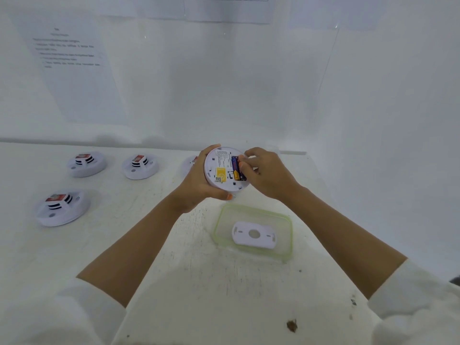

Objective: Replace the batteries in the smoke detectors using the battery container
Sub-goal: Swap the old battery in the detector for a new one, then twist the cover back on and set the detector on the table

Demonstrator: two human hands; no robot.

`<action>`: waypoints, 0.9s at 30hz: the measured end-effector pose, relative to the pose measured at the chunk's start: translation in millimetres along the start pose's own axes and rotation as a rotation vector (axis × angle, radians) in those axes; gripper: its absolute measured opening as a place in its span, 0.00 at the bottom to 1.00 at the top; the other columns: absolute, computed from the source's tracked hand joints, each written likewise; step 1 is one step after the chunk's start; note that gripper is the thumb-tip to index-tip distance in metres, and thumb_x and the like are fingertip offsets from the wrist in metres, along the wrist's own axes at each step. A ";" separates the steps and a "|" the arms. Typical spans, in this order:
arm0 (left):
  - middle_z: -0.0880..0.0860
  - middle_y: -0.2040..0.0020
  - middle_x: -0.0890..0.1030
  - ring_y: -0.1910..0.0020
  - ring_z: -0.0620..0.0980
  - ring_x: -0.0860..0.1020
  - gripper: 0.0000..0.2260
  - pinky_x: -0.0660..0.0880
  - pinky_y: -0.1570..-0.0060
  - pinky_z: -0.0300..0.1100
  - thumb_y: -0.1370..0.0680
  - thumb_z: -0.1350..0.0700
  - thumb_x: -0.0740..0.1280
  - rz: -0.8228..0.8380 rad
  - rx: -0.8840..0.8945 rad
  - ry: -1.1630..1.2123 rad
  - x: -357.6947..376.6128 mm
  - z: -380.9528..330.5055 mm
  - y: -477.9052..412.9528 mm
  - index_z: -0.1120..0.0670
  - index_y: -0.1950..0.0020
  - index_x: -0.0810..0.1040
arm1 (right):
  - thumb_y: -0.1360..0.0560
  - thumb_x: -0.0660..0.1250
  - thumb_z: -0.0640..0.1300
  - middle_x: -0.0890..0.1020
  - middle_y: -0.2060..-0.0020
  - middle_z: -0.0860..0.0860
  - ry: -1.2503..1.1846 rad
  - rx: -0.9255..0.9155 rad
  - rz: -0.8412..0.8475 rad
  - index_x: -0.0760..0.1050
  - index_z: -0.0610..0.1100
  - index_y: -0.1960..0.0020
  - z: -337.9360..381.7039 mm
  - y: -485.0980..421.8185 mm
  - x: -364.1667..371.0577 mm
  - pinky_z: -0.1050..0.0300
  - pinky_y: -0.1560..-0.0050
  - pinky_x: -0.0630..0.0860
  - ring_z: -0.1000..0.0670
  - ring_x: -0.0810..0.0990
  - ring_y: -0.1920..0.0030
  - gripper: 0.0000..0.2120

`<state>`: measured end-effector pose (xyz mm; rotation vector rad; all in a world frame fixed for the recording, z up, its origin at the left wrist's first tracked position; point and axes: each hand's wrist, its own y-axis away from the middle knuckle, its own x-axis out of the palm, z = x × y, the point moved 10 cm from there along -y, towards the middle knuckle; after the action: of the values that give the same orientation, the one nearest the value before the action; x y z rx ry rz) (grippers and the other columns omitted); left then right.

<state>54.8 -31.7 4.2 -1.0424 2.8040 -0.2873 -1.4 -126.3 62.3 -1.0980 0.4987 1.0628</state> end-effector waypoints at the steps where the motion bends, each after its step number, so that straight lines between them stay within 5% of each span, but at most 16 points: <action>1: 0.48 0.40 0.73 0.44 0.42 0.77 0.48 0.79 0.58 0.41 0.49 0.63 0.77 0.002 0.004 -0.008 -0.7 -1.8 2.0 0.50 0.32 0.61 | 0.21 0.58 0.42 0.80 0.50 0.41 -0.035 0.008 -0.008 0.81 0.35 0.52 -0.5 0.6 -2.2 0.51 0.55 0.76 0.45 0.78 0.58 0.16; 5: 0.52 0.36 0.70 0.41 0.43 0.74 0.48 0.78 0.55 0.40 0.46 0.69 0.76 0.033 -0.014 -0.050 -2.6 -2.6 15.2 0.50 0.31 0.61 | 0.25 0.66 0.40 0.80 0.51 0.52 -0.410 0.199 0.018 0.75 0.43 0.39 -15.4 14.1 -0.3 0.71 0.57 0.76 0.58 0.81 0.58 0.14; 9: 0.47 0.37 0.71 0.43 0.37 0.74 0.45 0.78 0.54 0.38 0.44 0.69 0.75 0.067 -0.060 -0.096 -0.5 7.4 41.0 0.48 0.32 0.61 | 0.29 0.71 0.40 0.80 0.50 0.52 -0.541 0.322 0.132 0.72 0.47 0.39 -25.1 41.7 18.1 0.66 0.52 0.77 0.53 0.81 0.52 0.20; 12: 0.47 0.36 0.71 0.42 0.38 0.74 0.47 0.78 0.54 0.38 0.43 0.69 0.75 0.069 -0.097 -0.091 -3.6 17.0 60.0 0.50 0.30 0.59 | 0.31 0.74 0.42 0.79 0.48 0.49 -0.430 0.412 0.269 0.72 0.45 0.38 -39.5 66.3 33.6 0.56 0.43 0.75 0.49 0.78 0.49 0.23; 15: 0.47 0.36 0.71 0.42 0.38 0.74 0.47 0.78 0.55 0.38 0.44 0.70 0.75 0.080 -0.110 -0.088 -3.7 19.8 72.7 0.49 0.30 0.59 | 0.32 0.74 0.47 0.75 0.42 0.49 -0.174 0.440 0.494 0.71 0.45 0.35 -52.2 94.3 57.2 0.60 0.44 0.69 0.53 0.72 0.46 0.28; 20: 0.47 0.36 0.71 0.42 0.38 0.75 0.47 0.78 0.54 0.38 0.43 0.71 0.74 0.091 -0.123 -0.080 -2.8 22.3 82.1 0.49 0.30 0.59 | 0.33 0.73 0.55 0.66 0.35 0.49 0.051 0.411 0.610 0.67 0.45 0.32 -58.3 107.5 76.1 0.52 0.32 0.62 0.48 0.65 0.34 0.34; 27: 0.48 0.36 0.71 0.41 0.39 0.74 0.47 0.78 0.53 0.39 0.43 0.70 0.74 0.089 -0.145 -0.085 -6.1 26.1 80.2 0.50 0.29 0.58 | 0.35 0.73 0.58 0.71 0.40 0.51 0.215 0.332 0.661 0.70 0.47 0.37 -49.6 99.4 75.2 0.54 0.39 0.64 0.49 0.70 0.41 0.31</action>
<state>13.7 28.5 -38.8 -0.9305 2.8189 -0.0298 -47.5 -131.2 -63.7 -0.7620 1.2221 1.3683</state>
